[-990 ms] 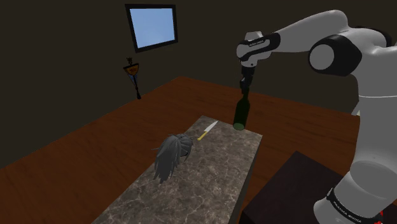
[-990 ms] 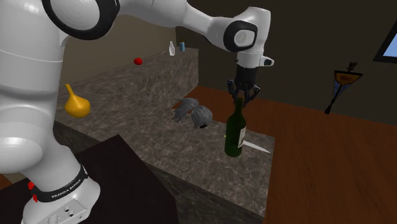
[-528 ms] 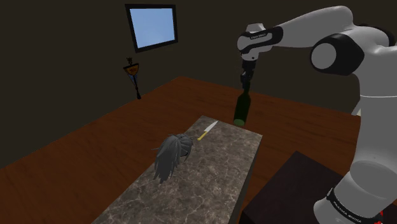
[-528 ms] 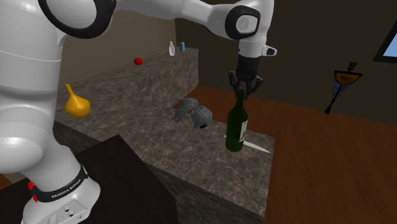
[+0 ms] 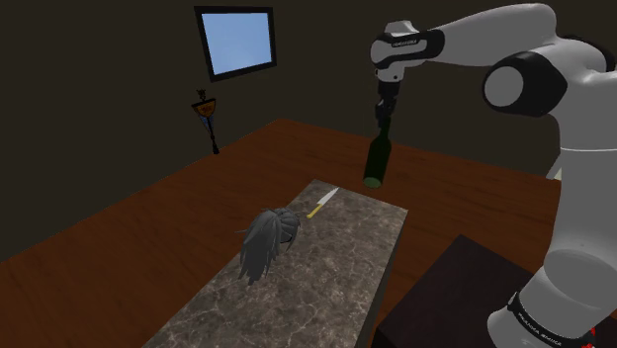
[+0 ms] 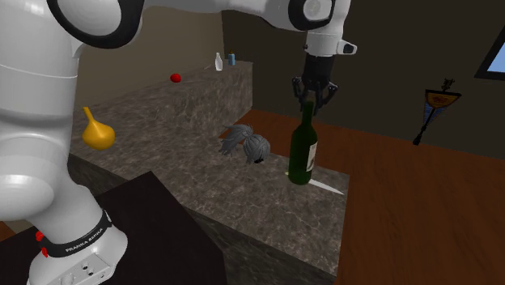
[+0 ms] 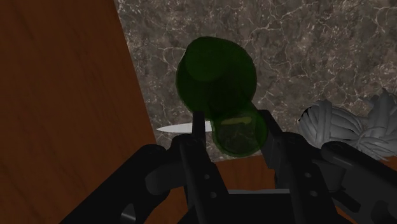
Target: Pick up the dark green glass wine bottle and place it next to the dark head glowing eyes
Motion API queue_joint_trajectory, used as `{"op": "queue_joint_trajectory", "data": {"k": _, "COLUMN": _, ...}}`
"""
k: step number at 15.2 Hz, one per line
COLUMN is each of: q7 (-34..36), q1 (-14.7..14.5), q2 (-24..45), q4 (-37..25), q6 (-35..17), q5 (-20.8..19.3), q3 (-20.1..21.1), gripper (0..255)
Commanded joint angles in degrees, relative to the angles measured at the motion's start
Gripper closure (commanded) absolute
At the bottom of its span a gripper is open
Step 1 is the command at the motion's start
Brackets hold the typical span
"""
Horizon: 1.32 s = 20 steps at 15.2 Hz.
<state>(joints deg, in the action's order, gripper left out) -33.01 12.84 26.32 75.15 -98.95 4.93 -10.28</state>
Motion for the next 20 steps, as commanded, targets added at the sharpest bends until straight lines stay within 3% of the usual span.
{"op": "queue_joint_trajectory", "data": {"k": 1, "q7": 0.0, "q1": 0.1, "q2": 0.0, "q4": -1.7, "q6": 1.6, "q5": 0.0, "q3": 0.0, "gripper": 255}}
{"op": "queue_joint_trajectory", "data": {"k": 14, "q7": 0.2, "q1": 1.1, "q2": 2.7, "q4": -15.8, "q6": 13.1, "q5": 0.4, "q3": 0.0, "gripper": 255}}
{"op": "queue_joint_trajectory", "data": {"k": 20, "q7": 6.8, "q1": -4.8, "q2": -4.2, "q4": -8.1, "q6": 12.1, "q5": -1.1, "q3": 1.5, "gripper": 255}}
